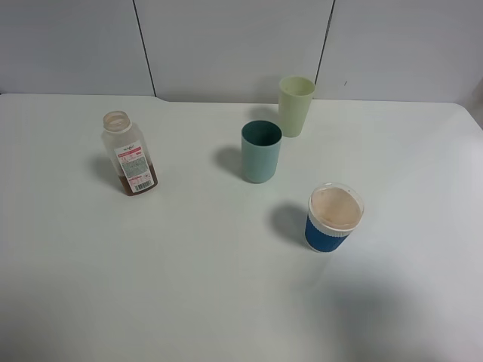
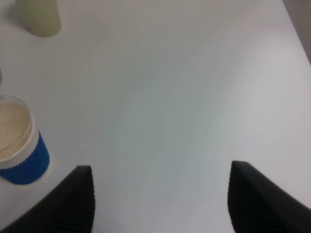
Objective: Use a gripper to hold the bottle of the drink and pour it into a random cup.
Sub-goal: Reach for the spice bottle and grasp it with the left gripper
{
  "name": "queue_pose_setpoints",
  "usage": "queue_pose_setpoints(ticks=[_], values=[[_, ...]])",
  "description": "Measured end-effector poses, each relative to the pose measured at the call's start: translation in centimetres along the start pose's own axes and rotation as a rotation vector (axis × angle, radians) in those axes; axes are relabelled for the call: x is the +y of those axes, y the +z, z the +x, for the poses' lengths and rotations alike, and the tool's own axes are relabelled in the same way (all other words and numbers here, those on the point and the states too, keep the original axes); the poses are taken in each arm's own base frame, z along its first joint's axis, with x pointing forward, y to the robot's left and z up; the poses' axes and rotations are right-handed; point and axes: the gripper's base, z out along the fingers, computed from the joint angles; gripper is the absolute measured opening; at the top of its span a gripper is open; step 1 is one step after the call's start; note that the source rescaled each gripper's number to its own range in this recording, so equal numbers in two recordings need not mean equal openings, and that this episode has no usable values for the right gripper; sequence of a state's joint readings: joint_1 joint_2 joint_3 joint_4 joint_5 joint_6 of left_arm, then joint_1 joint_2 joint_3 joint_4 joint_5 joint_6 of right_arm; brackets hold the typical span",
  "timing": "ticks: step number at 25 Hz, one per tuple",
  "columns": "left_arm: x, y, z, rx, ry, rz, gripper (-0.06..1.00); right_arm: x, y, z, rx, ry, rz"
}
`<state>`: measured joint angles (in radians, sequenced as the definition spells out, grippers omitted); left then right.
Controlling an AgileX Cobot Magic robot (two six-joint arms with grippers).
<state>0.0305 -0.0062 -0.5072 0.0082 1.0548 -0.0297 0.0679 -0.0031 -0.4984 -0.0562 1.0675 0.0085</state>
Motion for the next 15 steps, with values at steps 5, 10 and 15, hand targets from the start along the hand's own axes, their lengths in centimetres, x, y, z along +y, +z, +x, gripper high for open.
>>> queue_pose_setpoints(ticks=[5, 10, 15], values=[[0.00, 0.00, 0.00, 0.000, 0.000, 0.000, 0.98, 0.00, 0.00, 0.00, 0.000, 0.000, 0.000], [0.00, 0.00, 0.00, 0.000, 0.000, 0.000, 0.98, 0.00, 0.00, 0.00, 0.000, 0.000, 0.000], [0.00, 0.00, 0.00, 0.000, 0.000, 0.000, 0.98, 0.00, 0.00, 0.00, 0.000, 0.000, 0.000]])
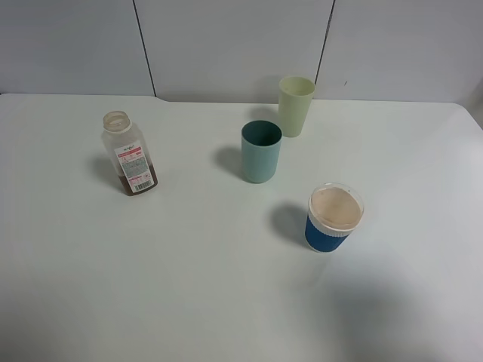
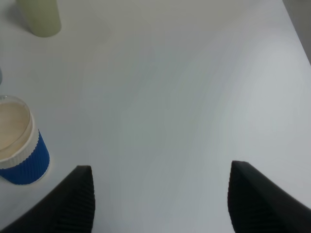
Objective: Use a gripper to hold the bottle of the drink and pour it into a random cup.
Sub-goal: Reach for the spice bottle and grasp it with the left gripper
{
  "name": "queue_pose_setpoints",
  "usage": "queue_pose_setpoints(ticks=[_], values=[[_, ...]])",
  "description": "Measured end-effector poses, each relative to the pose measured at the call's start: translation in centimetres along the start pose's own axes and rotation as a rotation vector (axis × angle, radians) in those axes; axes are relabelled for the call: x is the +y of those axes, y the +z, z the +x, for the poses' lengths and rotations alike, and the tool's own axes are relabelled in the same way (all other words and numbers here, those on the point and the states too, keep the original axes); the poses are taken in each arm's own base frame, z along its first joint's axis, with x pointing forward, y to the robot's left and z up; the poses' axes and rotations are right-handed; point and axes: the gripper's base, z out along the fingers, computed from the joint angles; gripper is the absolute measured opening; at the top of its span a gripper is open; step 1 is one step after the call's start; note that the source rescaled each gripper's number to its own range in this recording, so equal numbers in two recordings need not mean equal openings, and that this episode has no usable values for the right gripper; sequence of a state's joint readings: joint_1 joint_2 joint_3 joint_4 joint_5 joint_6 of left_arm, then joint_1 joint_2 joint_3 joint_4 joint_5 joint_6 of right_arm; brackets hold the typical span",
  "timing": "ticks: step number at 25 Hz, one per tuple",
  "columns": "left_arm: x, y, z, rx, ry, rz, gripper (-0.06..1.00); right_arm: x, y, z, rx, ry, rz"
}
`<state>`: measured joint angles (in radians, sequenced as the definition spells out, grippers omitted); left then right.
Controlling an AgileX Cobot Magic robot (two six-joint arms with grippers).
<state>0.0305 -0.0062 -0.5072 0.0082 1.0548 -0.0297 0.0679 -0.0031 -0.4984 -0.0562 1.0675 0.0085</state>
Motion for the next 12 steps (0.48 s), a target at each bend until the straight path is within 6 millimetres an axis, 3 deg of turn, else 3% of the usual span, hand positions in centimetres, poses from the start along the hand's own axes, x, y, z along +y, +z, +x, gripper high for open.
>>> queue_pose_setpoints(ticks=[12], values=[[0.00, 0.00, 0.00, 0.000, 0.000, 0.000, 0.98, 0.00, 0.00, 0.00, 0.000, 0.000, 0.000]])
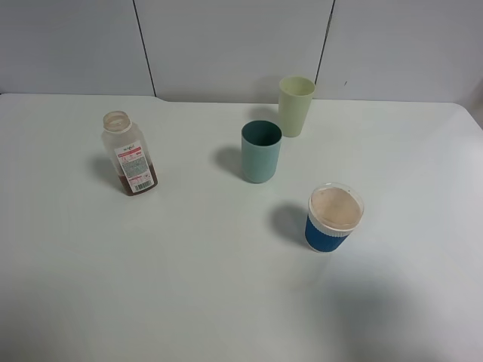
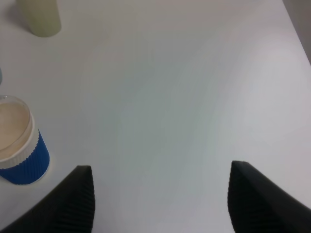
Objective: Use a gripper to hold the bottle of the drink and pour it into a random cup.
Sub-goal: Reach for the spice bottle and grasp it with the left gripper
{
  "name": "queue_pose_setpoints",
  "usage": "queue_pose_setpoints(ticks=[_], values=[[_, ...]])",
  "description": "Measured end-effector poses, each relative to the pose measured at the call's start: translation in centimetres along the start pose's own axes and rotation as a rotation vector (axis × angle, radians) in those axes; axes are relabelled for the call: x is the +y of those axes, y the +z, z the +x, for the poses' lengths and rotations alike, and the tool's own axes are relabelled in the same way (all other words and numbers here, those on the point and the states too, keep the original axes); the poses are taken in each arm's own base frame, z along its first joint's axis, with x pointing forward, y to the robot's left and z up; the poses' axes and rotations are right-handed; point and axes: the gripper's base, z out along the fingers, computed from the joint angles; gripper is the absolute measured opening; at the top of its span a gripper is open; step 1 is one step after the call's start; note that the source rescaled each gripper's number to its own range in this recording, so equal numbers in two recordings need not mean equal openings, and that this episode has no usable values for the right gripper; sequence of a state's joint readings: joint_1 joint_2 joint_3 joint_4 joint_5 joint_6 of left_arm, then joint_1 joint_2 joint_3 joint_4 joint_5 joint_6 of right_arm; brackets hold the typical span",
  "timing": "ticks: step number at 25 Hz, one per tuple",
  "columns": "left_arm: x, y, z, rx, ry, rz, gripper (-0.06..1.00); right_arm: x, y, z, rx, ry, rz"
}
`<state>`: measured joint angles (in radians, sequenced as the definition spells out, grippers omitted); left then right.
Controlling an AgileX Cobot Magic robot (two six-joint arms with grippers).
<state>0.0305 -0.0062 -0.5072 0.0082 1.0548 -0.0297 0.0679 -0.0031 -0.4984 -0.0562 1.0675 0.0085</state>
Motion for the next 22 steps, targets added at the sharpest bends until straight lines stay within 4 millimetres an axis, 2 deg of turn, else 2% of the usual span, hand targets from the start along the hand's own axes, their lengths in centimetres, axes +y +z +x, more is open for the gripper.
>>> queue_pose_setpoints(ticks=[22], values=[[0.00, 0.00, 0.00, 0.000, 0.000, 0.000, 0.98, 0.00, 0.00, 0.00, 0.000, 0.000, 0.000]])
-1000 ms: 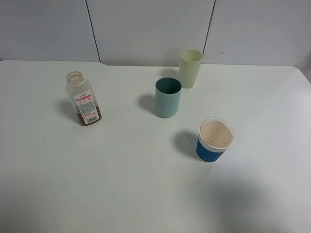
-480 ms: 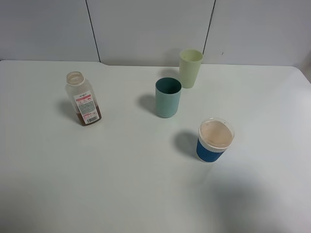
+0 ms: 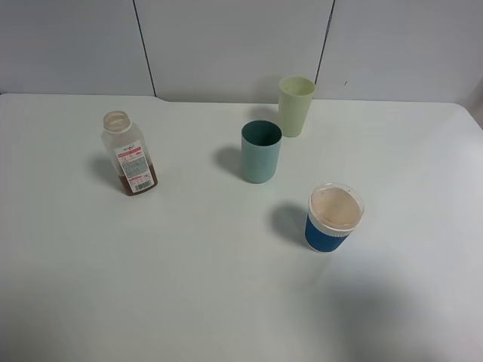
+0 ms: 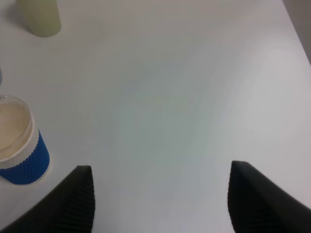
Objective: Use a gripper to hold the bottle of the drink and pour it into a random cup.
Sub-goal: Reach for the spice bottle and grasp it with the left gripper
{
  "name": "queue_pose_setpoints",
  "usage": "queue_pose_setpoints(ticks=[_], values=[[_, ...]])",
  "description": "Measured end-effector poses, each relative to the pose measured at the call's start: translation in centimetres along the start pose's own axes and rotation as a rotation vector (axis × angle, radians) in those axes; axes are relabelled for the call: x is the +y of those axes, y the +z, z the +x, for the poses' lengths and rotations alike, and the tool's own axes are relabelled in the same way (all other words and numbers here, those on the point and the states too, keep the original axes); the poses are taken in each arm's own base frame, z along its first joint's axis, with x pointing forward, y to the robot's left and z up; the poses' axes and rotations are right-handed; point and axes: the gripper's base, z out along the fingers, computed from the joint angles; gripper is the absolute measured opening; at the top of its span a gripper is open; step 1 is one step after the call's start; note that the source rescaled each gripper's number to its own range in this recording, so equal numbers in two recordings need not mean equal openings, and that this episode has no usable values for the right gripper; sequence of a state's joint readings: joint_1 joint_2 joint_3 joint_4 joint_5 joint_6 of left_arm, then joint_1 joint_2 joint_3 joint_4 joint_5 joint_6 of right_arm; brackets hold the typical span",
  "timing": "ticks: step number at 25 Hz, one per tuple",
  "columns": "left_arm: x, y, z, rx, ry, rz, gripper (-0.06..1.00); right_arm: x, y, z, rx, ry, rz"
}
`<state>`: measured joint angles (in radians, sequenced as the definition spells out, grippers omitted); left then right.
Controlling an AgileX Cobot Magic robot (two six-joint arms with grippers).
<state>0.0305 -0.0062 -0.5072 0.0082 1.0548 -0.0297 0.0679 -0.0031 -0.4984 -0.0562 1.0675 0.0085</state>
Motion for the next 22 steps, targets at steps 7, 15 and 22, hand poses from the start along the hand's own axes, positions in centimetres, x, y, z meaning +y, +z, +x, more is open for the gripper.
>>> queue_pose_setpoints(ticks=[7, 15, 22], values=[[0.0, 0.0, 0.0, 0.000, 0.000, 0.000, 0.98, 0.0, 0.0, 0.0, 0.000, 0.000, 0.000], [0.0, 0.2, -0.1, 0.013, 0.000, 0.000, 0.98, 0.0, 0.0, 0.0, 0.000, 0.000, 0.000], [-0.1, 2.2, -2.6, 0.059, 0.002, -0.002, 0.98, 0.0, 0.0, 0.0, 0.000, 0.000, 0.000]])
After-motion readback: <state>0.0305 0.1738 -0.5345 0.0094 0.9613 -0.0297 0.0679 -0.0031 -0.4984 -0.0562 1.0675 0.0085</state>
